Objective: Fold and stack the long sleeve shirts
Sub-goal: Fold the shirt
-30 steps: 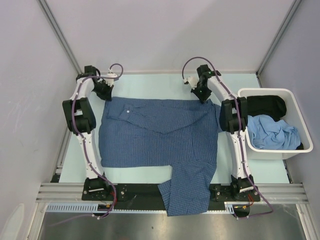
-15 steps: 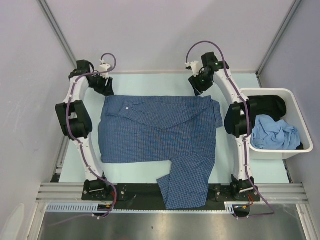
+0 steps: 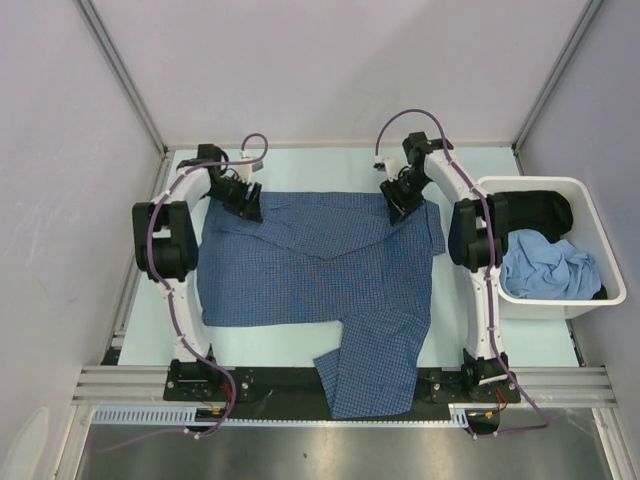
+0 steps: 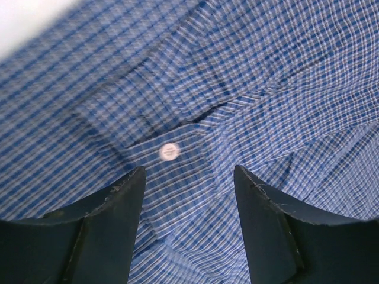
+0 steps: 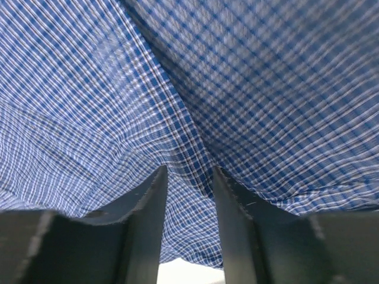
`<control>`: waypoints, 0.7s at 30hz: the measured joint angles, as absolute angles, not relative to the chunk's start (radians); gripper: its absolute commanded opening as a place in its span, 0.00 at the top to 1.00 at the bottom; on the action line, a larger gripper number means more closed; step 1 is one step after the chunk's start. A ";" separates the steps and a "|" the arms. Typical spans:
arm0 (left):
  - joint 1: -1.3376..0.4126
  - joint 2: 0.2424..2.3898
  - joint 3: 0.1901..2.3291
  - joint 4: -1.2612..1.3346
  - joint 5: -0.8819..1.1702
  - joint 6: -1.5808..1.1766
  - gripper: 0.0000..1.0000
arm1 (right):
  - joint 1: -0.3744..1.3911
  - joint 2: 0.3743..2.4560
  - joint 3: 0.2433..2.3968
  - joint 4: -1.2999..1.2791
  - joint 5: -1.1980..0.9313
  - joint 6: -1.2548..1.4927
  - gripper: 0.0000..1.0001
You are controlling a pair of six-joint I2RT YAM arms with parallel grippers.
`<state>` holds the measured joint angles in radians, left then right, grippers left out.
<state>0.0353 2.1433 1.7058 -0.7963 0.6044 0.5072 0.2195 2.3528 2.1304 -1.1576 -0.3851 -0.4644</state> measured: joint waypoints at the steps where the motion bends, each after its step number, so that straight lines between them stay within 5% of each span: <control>1: 0.027 2.143 1.699 -0.795 0.602 0.505 0.35 | 0.215 2.353 2.119 -1.162 -0.387 -0.465 0.72; 3: 0.009 2.143 1.688 -0.793 0.592 0.505 0.42 | 0.205 2.353 2.101 -1.169 -0.389 -0.471 0.85; 8: -0.016 2.143 1.682 -0.789 0.573 0.498 0.67 | 0.180 2.353 2.061 -1.172 -0.385 -0.476 0.89; 11: -0.033 2.143 1.682 -0.782 0.566 0.495 0.70 | 0.170 2.353 2.053 -1.174 -0.381 -0.480 0.88; 13: -0.042 2.144 1.682 -0.771 0.553 0.491 0.66 | 0.168 2.353 2.053 -1.172 -0.374 -0.480 0.78; 17: -0.051 2.145 1.683 -0.757 0.544 0.478 0.40 | 0.169 2.353 2.053 -1.164 -0.341 -0.480 0.60; 21: -0.024 2.117 1.652 -0.730 0.585 0.485 0.31 | 0.168 2.342 2.038 -1.150 -0.326 -0.485 0.48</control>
